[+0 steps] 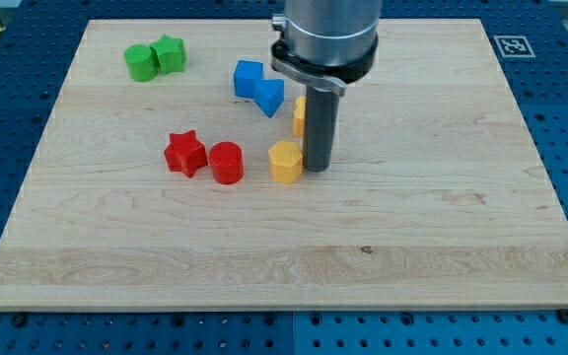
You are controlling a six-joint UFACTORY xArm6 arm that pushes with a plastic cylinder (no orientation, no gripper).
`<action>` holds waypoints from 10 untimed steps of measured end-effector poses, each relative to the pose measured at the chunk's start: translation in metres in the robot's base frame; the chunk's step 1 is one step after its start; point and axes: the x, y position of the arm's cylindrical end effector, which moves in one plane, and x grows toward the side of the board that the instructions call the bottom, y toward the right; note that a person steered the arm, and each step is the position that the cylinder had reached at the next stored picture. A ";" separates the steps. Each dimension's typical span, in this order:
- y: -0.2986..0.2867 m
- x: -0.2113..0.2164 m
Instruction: Push the yellow hexagon slightly to the left
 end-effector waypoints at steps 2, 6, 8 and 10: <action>0.001 -0.008; -0.002 -0.008; -0.004 -0.008; 0.026 -0.036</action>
